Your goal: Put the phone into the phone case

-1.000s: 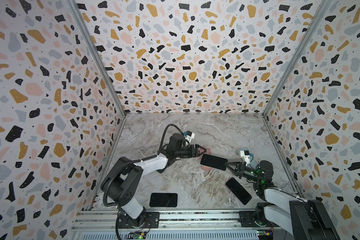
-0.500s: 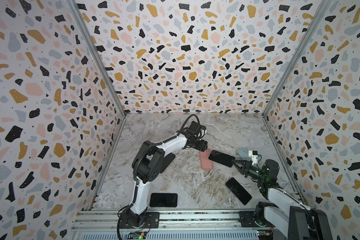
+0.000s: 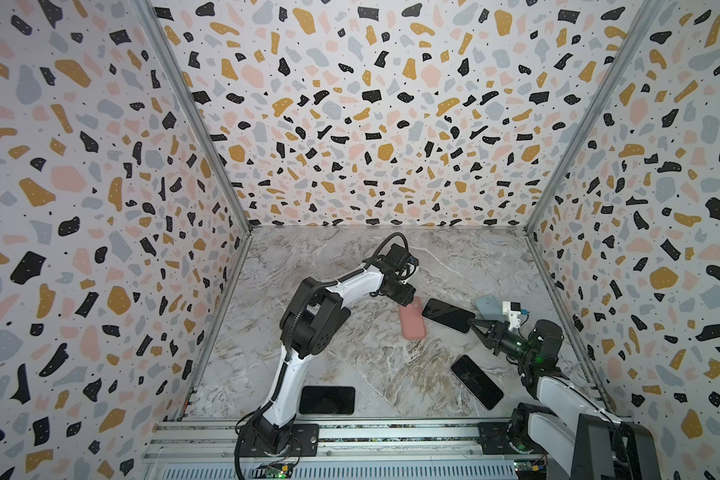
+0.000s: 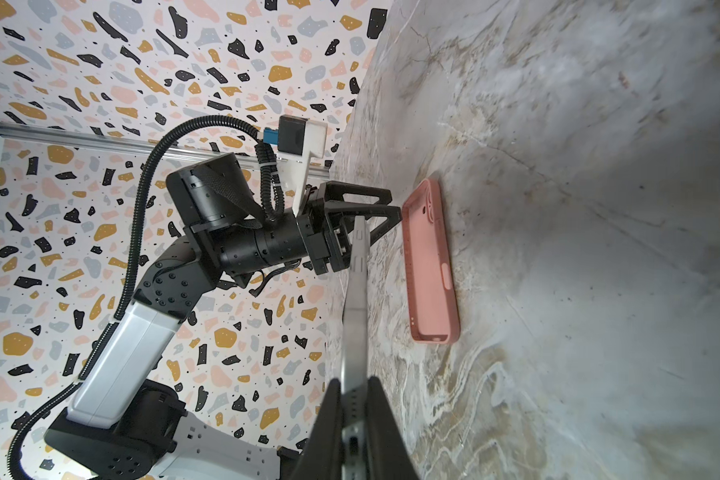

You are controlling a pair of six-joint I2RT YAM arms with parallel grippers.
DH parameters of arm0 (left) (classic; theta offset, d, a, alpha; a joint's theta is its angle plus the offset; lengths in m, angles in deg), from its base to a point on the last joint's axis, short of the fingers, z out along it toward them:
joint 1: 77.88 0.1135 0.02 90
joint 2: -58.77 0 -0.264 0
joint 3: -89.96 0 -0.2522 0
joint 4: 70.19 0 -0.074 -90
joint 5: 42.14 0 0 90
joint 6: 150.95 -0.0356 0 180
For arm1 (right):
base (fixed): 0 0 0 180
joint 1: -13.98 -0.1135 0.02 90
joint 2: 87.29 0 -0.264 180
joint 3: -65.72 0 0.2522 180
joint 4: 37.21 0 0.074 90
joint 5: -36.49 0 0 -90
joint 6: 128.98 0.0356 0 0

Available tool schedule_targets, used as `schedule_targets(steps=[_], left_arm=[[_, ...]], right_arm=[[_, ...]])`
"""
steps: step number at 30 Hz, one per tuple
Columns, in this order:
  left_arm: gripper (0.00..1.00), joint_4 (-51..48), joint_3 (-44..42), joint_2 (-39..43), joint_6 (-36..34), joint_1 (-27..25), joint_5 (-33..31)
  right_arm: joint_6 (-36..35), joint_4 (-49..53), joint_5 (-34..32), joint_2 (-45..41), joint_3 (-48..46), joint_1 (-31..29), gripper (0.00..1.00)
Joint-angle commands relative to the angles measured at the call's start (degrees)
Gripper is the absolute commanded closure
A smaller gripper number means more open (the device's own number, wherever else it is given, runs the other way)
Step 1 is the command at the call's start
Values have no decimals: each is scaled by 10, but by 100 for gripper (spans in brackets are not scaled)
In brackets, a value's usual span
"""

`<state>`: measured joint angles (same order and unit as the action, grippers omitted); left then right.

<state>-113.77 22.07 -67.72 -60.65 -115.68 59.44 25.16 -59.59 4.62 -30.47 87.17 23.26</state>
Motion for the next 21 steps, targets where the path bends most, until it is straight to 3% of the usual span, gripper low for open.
schedule_targets(steps=[1,13,21], left_arm=[[40,6,8,-4,-19,-4,13],[52,58,-15,-20,1,-8,-3],[70,56,-35,-23,-1,-8,-16]], right_arm=[[-12,-3,18,-14,8,2,100],[-24,14,20,-19,7,3,100],[-37,25,16,-22,8,5,100]])
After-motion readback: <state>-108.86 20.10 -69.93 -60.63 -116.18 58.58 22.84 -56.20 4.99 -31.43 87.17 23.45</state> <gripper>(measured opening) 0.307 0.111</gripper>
